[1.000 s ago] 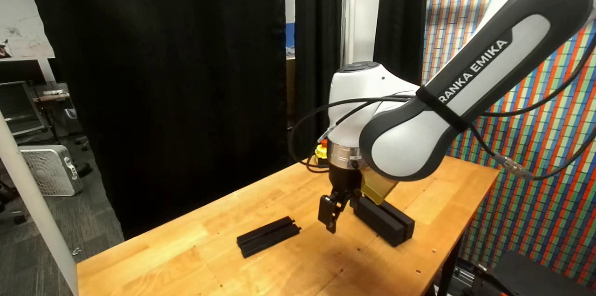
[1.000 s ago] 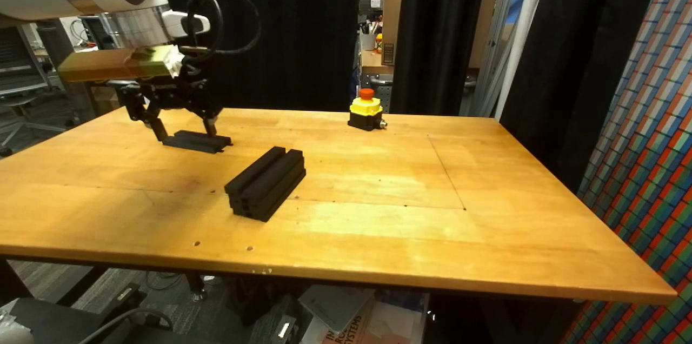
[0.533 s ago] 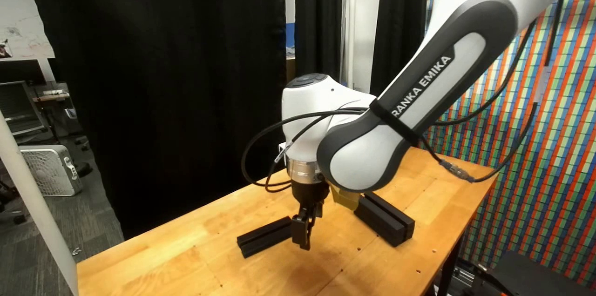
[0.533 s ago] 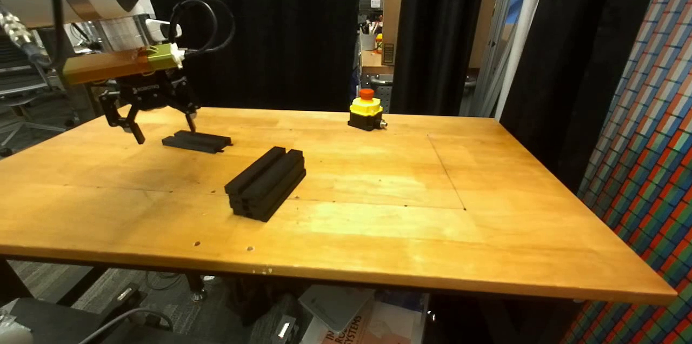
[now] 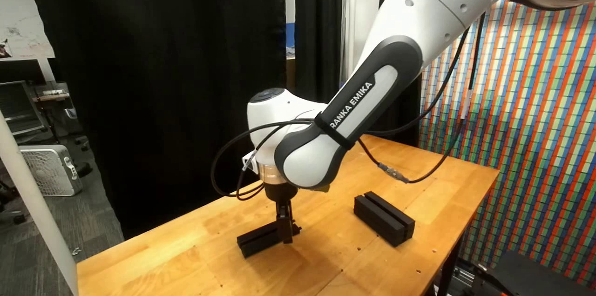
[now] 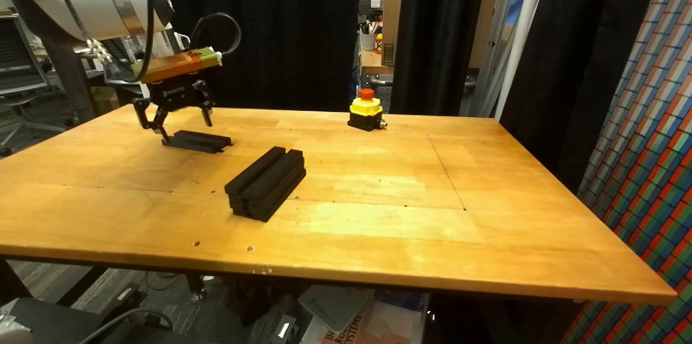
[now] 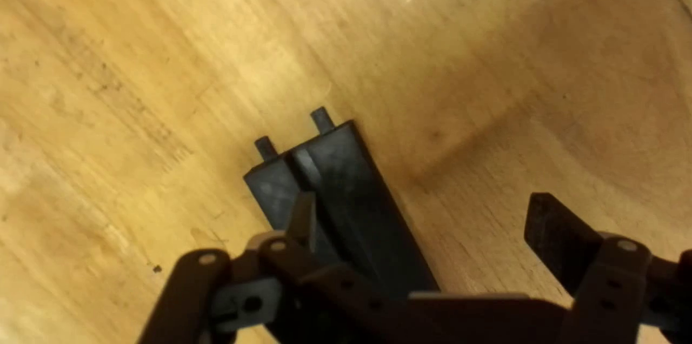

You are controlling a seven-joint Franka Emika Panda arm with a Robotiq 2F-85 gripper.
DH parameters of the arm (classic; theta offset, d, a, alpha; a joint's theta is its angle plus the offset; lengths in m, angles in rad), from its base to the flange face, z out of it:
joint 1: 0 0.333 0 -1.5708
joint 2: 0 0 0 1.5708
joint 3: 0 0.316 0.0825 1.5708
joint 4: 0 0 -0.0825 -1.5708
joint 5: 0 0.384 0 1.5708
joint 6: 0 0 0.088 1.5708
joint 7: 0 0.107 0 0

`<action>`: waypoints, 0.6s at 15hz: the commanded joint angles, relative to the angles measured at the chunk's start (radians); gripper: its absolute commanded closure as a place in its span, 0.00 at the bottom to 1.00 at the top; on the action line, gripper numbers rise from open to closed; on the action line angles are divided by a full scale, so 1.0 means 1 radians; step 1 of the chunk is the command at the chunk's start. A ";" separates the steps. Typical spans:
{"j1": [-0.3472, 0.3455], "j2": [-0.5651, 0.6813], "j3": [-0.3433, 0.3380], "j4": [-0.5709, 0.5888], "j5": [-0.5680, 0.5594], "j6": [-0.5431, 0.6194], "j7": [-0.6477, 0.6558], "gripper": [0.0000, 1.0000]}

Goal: Arrange the black objects together on the table

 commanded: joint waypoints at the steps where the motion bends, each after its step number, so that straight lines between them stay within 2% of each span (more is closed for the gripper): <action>1: 0.022 0.096 -0.011 0.132 -0.040 -0.052 -0.140 0.00; 9: -0.001 0.188 0.005 0.226 -0.006 -0.051 -0.309 0.00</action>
